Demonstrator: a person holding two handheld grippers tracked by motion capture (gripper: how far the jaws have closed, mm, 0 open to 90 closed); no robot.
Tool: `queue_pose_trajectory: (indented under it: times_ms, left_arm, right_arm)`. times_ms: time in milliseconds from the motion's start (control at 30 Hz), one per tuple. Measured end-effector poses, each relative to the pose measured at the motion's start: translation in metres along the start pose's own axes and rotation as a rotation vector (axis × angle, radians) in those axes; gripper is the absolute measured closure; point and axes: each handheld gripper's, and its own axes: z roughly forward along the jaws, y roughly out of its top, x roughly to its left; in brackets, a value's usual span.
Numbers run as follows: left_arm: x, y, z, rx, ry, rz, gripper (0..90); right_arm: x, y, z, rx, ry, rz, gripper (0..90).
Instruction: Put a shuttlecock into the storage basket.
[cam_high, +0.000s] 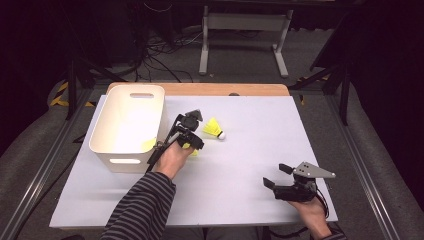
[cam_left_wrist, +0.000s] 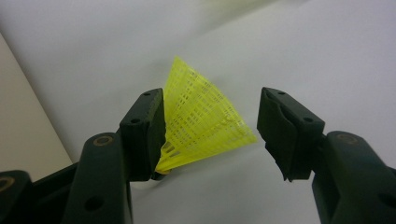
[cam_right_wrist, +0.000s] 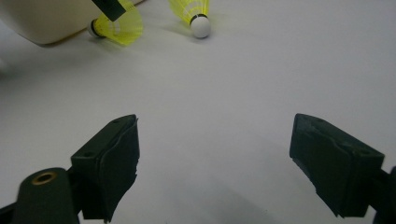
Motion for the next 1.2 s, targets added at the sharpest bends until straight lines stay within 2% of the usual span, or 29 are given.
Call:
queue_pose_trajectory:
  times_ms: [767,1033,1200]
  left_arm:
    - [-0.0017,0.0002,0.0033,0.002,0.009,0.007,52.8]
    - [-0.0022,0.0005,0.0031,-0.009,0.016,0.016,62.5]
    - [-0.0034,0.0007,0.0035,-0.007,0.023,0.037,67.0]
  right_arm:
    - [0.0003,0.0001,0.0001,-0.001,0.003,-0.001,16.5]
    - [0.0002,0.0001,0.0002,-0.001,0.005,-0.002,16.5]
    - [0.0003,0.0001,0.0003,0.000,0.005,-0.002,16.4]
